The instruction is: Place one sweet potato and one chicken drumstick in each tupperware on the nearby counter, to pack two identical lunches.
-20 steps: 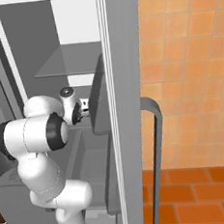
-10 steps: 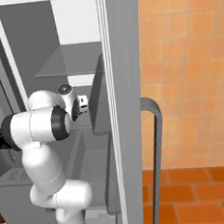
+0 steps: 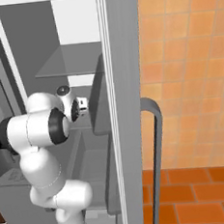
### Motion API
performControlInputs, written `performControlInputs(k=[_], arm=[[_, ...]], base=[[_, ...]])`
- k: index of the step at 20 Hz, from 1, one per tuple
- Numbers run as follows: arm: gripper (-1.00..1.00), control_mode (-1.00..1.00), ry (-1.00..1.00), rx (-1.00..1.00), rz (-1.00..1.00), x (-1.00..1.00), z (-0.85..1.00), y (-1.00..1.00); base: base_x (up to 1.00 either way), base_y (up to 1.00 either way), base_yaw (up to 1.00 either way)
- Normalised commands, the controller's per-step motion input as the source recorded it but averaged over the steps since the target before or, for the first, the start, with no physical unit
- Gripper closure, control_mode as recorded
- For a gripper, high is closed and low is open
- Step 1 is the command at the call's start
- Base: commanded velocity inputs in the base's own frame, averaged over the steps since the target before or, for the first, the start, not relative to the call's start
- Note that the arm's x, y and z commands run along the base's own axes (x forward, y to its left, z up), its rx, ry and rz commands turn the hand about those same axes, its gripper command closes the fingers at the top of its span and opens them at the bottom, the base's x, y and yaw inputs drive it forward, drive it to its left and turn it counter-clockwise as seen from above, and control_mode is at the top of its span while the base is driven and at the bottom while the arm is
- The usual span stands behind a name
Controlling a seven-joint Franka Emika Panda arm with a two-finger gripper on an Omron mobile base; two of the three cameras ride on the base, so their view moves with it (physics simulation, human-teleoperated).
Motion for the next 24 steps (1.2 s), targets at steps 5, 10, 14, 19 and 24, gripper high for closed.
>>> performControlInputs(k=[5,10,14,19,24], arm=[[1.00,-1.00,-0.23,0.03,0.00,-1.00,0.27,-0.63],[1.00,-1.00,-0.24,0.02,0.00,-1.00,0.73,-0.17],[1.00,-1.00,-0.13,0.01,0.00,-1.00,0.47,0.00],[1.00,-1.00,-0.03,0.00,0.00,-1.00,0.70,0.00],[1.00,-1.00,0.00,0.00,0.00,-1.00,0.56,0.00]], base=[[0.00,0.00,0.00],[0.00,0.00,0.00],[0.00,0.00,0.00],[0.00,0.00,0.00],[0.00,0.00,0.00]])
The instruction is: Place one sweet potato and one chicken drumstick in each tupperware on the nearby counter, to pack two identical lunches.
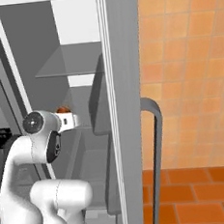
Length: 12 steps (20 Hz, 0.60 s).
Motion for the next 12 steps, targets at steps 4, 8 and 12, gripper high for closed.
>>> performControlInputs(k=[4,8,12], arm=[[1.00,-1.00,0.01,0.00,0.00,-1.00,0.21,0.00],[1.00,1.00,0.01,0.00,0.00,-0.25,0.01,0.00],[1.00,1.00,0.00,0.00,0.00,0.00,0.00,0.00]], base=[[0.00,0.00,0.00],[-0.75,0.00,-0.01],[-1.00,0.25,0.01]])
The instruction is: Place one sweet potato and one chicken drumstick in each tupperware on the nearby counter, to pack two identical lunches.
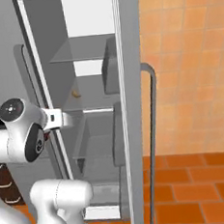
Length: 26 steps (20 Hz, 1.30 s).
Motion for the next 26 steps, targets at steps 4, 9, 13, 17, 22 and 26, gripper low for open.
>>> performControlInputs(k=[4,9,13,17,22,26], arm=[[1.00,1.00,0.00,0.00,0.00,0.00,0.00,0.00],[1.00,1.00,0.00,0.00,0.00,0.00,0.00,0.00],[1.00,1.00,0.00,0.00,0.00,0.00,0.00,0.00],[1.00,1.00,0.00,0.00,0.00,0.00,0.00,0.00],[1.00,1.00,0.00,0.00,0.00,0.00,0.00,0.00],[1.00,1.00,0.00,0.00,0.00,0.00,0.00,0.00]], base=[[-0.85,0.88,0.16],[-0.09,1.00,0.18],[0.42,1.00,0.09],[0.65,1.00,0.04],[0.27,1.00,0.40],[0.18,1.00,0.48]])
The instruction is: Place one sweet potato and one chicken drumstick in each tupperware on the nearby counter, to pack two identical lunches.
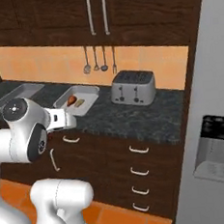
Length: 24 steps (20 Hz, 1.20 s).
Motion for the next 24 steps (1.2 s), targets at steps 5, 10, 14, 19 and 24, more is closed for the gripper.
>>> performControlInputs(k=[5,10,14,19,24], arm=[[1.00,1.00,0.00,0.00,0.00,0.00,0.00,0.00],[1.00,1.00,0.00,0.00,0.00,0.00,0.00,0.00],[1.00,1.00,0.00,0.00,0.00,0.00,0.00,0.00],[1.00,1.00,0.00,0.00,0.00,0.00,0.00,0.00],[1.00,1.00,0.00,0.00,0.00,0.00,0.00,0.00]], base=[[0.88,1.00,0.20],[1.00,1.00,0.00],[0.94,1.00,-0.27],[0.49,1.00,-0.39],[0.07,0.91,-0.40]])
